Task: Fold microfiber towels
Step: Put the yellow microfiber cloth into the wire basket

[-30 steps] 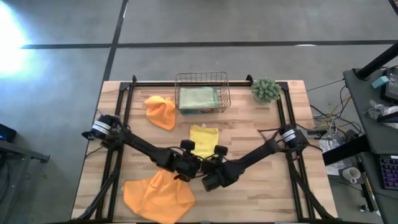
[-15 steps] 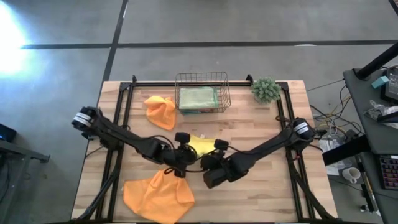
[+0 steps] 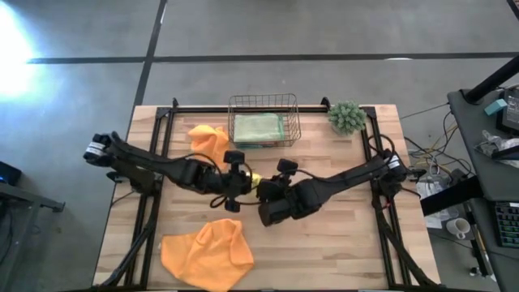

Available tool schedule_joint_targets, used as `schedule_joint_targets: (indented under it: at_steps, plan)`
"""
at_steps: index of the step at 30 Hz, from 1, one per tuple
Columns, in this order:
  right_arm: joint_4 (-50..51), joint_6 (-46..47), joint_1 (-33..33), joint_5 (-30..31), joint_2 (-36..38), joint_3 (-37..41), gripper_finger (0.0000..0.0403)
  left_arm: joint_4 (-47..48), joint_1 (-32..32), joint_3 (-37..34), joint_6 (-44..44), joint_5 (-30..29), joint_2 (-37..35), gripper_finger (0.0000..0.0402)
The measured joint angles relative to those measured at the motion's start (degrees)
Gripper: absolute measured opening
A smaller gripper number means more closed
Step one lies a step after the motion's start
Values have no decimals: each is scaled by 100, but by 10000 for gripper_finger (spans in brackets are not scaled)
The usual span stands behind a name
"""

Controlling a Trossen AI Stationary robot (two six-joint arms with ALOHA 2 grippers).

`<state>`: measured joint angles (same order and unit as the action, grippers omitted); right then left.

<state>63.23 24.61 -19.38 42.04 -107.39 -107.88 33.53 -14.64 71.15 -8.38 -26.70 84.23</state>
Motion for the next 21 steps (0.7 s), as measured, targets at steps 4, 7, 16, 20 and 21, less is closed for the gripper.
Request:
schedule_joint_targets:
  at_steps: [4, 7, 16, 20, 21]
  plan:
    - [10, -351, 168, 13, 0, -269, 8, 169, 281, 332, -286, 47, 0, 0]
    - [91, -540, 323, 40, 0, -502, 8, 466, 466, 637, -368, 89, 0, 0]
    - [509, -1361, 889, 308, 15, -1217, 8, 890, 1071, 1459, -1172, 61, -17, 0]
    - [552, -1932, 1169, 267, 15, -1680, 8, 969, 1402, 1839, -1379, 68, -17, 0]
    - [551, -2042, 1260, 256, 15, -1783, 8, 940, 1493, 1915, -1474, 70, -17, 0]
